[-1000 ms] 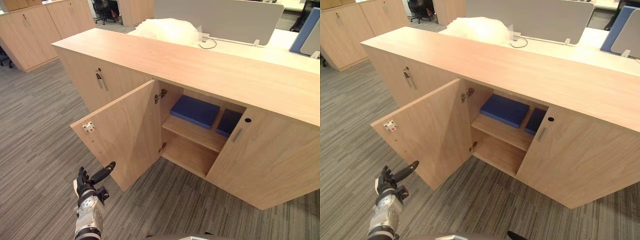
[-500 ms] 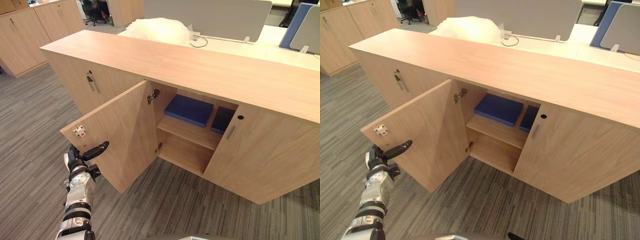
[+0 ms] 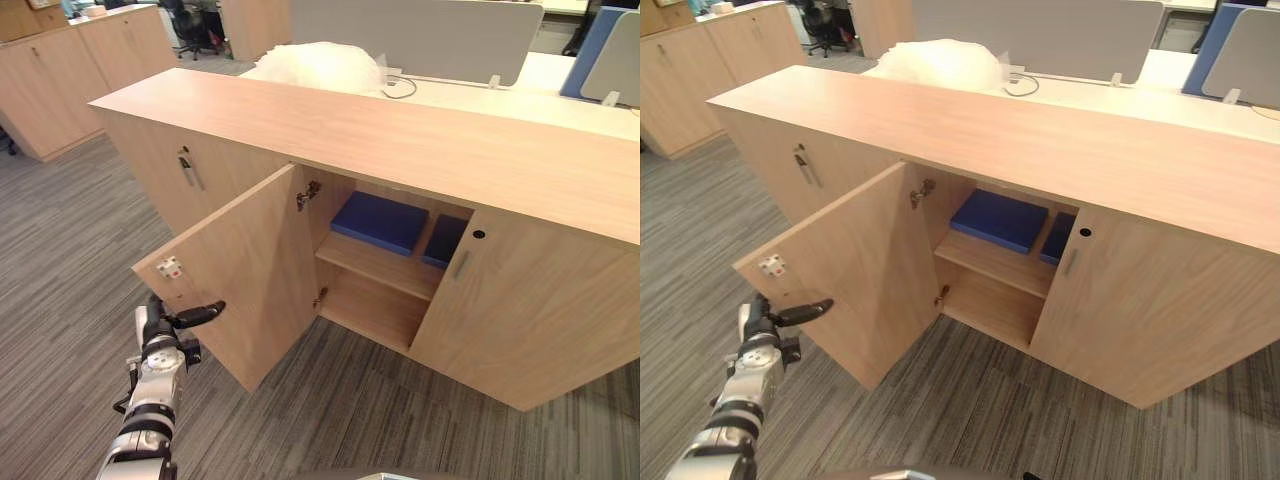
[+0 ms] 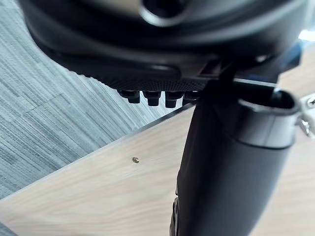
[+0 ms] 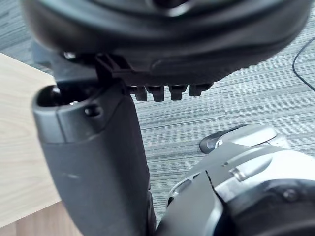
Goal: Walk over to the cabinet, pick up the folder, carry it to the office cabinet, place the folder inside the office cabinet, then close the office cabinet door
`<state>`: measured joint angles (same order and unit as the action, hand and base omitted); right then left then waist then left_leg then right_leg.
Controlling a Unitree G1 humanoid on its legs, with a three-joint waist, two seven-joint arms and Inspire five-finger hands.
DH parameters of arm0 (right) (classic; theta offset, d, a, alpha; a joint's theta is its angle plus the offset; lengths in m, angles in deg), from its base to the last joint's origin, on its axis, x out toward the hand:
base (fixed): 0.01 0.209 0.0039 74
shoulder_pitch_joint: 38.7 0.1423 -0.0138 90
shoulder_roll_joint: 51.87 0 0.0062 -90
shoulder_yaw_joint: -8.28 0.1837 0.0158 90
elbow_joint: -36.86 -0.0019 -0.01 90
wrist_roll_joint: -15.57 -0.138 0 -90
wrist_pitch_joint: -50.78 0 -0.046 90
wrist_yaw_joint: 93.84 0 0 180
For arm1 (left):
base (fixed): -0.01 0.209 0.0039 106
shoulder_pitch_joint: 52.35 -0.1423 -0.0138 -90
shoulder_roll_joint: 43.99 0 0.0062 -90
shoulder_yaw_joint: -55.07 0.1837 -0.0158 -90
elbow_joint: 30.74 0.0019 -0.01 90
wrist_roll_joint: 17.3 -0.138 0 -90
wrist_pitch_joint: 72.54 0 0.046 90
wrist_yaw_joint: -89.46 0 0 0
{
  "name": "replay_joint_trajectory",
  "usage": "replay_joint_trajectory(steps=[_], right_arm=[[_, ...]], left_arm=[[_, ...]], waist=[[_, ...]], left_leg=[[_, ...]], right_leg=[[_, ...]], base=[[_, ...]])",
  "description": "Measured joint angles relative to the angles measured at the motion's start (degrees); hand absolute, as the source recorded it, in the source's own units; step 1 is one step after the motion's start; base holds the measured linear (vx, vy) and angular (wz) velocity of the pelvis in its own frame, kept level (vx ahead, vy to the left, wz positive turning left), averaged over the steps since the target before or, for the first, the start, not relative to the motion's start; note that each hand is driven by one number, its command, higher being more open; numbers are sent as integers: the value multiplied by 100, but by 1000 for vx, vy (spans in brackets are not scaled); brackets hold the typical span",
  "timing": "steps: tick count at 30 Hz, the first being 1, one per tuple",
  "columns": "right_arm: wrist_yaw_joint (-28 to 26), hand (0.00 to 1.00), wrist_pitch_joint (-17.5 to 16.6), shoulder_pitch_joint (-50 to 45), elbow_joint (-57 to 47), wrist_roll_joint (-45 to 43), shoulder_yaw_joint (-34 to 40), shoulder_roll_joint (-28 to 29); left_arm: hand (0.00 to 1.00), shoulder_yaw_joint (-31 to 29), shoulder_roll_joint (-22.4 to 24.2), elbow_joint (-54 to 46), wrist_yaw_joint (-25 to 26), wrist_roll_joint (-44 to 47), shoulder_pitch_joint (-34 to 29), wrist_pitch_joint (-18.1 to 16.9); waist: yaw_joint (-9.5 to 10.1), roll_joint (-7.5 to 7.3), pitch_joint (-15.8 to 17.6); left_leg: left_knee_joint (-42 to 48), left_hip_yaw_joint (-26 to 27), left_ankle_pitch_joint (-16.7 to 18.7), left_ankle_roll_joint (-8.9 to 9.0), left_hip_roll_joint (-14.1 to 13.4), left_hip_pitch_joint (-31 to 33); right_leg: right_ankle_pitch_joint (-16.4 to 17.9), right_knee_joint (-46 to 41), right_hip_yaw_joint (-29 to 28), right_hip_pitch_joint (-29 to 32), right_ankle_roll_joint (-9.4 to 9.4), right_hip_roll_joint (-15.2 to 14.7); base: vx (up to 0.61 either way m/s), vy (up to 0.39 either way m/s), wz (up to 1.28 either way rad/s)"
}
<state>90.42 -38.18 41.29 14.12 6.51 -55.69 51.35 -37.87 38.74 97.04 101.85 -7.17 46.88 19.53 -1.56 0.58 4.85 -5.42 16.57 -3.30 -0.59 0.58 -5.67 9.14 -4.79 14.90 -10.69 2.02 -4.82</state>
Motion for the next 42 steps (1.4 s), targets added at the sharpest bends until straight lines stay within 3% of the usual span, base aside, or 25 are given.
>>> replay_joint_trajectory(steps=[1,4,6,10,11,16,17,20,25,29,32,34,36,38,39,41,42], right_arm=[[0,100,0,-4,7,4,2,-4],[-35,100,5,19,20,8,-10,-28],[-71,100,2,46,92,7,-47,-73],[-143,100,-15,185,219,4,-328,-215],[-150,100,-22,192,218,3,-374,-221],[-173,100,-116,225,219,-4,-562,-234],[-176,100,-134,201,233,-5,-582,-235],[-174,100,-162,139,339,-5,-586,-245],[-173,100,-180,147,378,-6,-685,-251],[-172,100,-178,152,364,-6,-726,-251],[-166,100,-178,178,347,-5,-749,-213],[-151,100,-173,180,339,-6,-745,-183],[-142,100,-163,189,339,-5,-697,-174],[-118,100,-124,283,350,-3,-677,-149],[-116,100,-104,363,380,0,-552,-167],[-110,100,-47,470,439,4,-324,-227],[-105,100,5,506,460,9,-207,-259]], left_arm=[[100,475,-128,-391,-274,59,-272,-3],[100,1177,-243,-944,-673,187,-582,-3],[100,2077,-405,-1597,-924,202,-839,-4],[100,3985,-967,-2926,-1767,-42,-781,-84],[100,4136,-990,-3073,-1838,-93,-734,-105],[100,4884,-967,-4551,-2302,-886,-339,-1076],[100,4926,-953,-4885,-2289,-1035,-263,-1329],[100,4921,-943,-5197,-2093,-1123,-73,-1588],[100,4953,-834,-5144,-1862,-1310,-15,-1634],[100,4922,-395,-4336,-1891,-1230,-329,-1699],[100,4537,223,-3119,-1953,-1003,-970,-1558],[100,3959,628,-2252,-2057,-425,-1517,-1220],[100,3528,751,-1793,-2048,-77,-1869,-1004],[100,3124,741,-1462,-2125,449,-2103,-818],[100,2811,771,-1248,-2156,767,-2270,-720],[100,2341,920,-867,-2174,1166,-2409,-563],[100,2051,1018,-566,-2170,1309,-2404,-504]], waist=[[32,0,0],[92,20,-1],[127,48,-17],[88,118,-51],[61,119,-63],[-165,92,-118],[-195,104,-199],[-195,81,-390],[-224,11,-379],[-243,-18,-338],[-325,-82,-295],[-337,-147,-245],[-304,-203,-210],[-275,-242,-76],[-178,-193,52],[-117,-20,178],[-115,52,218]], left_leg=[[-1,-56,-30,-35,21,34],[-2,-208,-62,-52,74,95],[-2,-298,-59,-53,144,161],[-2,-312,-56,-63,240,237],[-3,-309,-46,-78,249,242],[-3,-298,-21,-139,326,255],[-1,-287,-27,-185,334,279],[3,-285,-97,-307,333,267],[0,-291,-113,-327,282,108],[-2,-276,-87,-263,221,53],[-3,-208,-83,-212,157,24],[9,-69,-47,-158,95,-15],[126,77,28,-114,24,20],[1068,240,501,-91,-205,380],[2008,379,949,-57,-546,675],[3182,275,1353,-86,-975,1064],[3698,-77,1385,-74,-1042,1305]], right_leg=[[-1,-9,86,0,6,-14],[-14,-8,194,2,54,-54],[13,6,219,21,142,-120],[12,32,183,78,260,-205],[12,42,178,79,259,-213],[-73,190,174,42,277,-270],[-138,211,140,59,296,-276],[-165,234,80,46,279,-261],[-152,259,71,-115,221,-198],[-97,273,52,-158,143,-142],[-71,291,-18,-156,111,-95],[-69,306,-165,-150,102,-46],[-87,297,-310,-87,81,-8],[-145,243,-492,-44,58,41],[-178,233,-682,-73,30,177],[-197,253,-883,-158,-2,398],[-196,244,-972,-146,-6,457]], base=[[-91,3,30],[-112,24,30],[-135,67,26],[-105,76,7],[-65,63,-6],[1,38,-5],[45,14,-5],[69,-15,-9],[24,-48,-3],[-32,-49,-5],[-43,-46,-15],[-18,-36,-29],[11,-30,-39],[4,-61,-55],[-6,-67,-63],[13,-55,-59],[10,-20,-37]])
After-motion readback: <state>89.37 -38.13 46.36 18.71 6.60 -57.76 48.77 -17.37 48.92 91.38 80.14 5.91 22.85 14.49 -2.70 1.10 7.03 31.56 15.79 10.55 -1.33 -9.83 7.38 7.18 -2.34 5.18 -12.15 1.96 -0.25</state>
